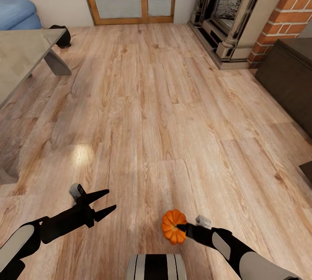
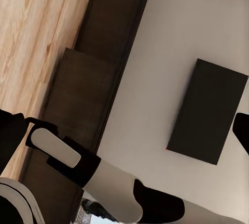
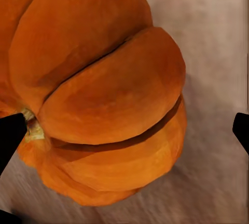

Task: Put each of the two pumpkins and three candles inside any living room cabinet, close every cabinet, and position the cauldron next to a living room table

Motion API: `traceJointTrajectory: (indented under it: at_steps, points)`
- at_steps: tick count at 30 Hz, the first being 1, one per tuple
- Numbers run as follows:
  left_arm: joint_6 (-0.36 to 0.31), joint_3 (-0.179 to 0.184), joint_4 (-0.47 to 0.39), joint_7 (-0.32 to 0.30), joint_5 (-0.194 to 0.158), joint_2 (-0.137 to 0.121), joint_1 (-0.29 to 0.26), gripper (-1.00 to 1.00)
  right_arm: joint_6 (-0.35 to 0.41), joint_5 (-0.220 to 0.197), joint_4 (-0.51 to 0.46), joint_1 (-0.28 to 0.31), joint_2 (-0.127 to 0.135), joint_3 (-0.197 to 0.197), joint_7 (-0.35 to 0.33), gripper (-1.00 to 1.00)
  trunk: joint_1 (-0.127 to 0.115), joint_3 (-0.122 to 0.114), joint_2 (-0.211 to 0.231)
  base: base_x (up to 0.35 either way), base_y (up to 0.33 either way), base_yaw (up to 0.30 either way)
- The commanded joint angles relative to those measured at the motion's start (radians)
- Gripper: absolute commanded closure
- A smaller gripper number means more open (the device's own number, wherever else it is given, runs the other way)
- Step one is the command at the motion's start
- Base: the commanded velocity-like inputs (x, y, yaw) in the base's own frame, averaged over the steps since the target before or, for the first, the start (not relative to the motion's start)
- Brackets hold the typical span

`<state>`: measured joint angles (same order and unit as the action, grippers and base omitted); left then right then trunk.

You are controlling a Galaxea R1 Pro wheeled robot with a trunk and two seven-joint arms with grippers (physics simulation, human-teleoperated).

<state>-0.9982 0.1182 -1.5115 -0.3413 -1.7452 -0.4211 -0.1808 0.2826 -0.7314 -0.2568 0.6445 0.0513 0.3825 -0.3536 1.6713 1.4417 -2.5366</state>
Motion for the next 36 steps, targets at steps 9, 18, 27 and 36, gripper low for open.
traceJointTrajectory:
  at_steps: [9,18,27,36]
  points:
    - [0.000,0.001,0.001,-0.008,0.006,-0.001,-0.001,-1.00,-0.012,-0.005,-0.001,0.000,0.001,0.005,-0.007,-1.00,0.000,0.001,0.000,0.009,0.000,0.000]
    - [0.000,0.001,0.001,-0.008,0.006,-0.001,-0.001,-1.00,-0.015,-0.005,0.001,0.000,-0.001,0.006,-0.009,-1.00,0.000,0.001,0.000,0.011,0.000,0.000]
    - [0.000,0.002,0.001,-0.008,0.006,-0.001,0.000,-1.00,-0.019,-0.005,0.004,0.000,-0.001,0.006,-0.009,-1.00,0.000,0.001,0.000,0.001,0.000,0.000]
    - [0.000,0.002,0.002,-0.008,0.007,-0.001,0.000,-1.00,-0.020,-0.005,0.007,0.000,-0.001,0.006,-0.010,-1.00,0.000,0.001,0.000,0.028,0.033,0.000]
